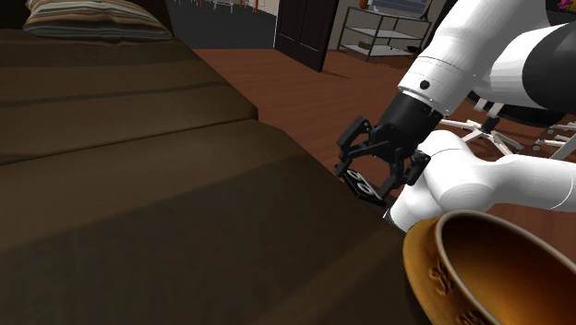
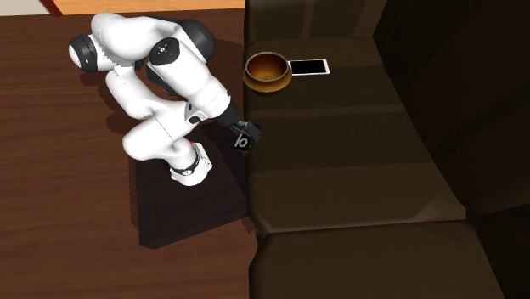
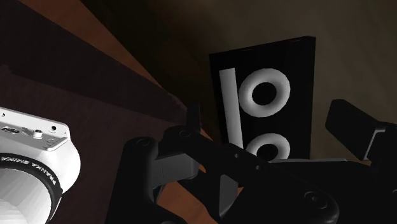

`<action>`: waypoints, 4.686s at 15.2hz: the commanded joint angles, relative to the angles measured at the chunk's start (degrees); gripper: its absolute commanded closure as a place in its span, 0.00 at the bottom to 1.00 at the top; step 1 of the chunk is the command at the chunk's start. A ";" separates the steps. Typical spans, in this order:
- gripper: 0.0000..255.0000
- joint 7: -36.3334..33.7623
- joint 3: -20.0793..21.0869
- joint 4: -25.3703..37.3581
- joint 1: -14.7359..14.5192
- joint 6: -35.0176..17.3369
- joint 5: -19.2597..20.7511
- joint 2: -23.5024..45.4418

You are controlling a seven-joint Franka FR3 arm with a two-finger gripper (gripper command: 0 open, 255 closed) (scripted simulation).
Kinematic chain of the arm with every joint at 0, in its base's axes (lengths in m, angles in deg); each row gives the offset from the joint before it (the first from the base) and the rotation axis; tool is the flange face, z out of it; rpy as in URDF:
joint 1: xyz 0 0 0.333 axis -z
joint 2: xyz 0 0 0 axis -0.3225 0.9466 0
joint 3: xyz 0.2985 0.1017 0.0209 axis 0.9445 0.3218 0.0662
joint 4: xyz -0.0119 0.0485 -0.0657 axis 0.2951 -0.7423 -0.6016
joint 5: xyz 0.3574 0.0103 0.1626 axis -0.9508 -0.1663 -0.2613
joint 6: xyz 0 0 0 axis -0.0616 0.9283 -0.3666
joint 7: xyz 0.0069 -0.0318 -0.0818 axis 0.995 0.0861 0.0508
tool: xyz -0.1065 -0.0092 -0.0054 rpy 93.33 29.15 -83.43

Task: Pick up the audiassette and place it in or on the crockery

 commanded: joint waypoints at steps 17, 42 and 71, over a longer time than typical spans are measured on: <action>1.00 -0.71 -2.43 5.88 1.50 3.08 2.51 2.65; 1.00 -4.17 -7.88 28.83 4.39 13.87 8.24 14.30; 1.00 -25.97 11.91 41.63 3.09 16.87 -6.46 11.72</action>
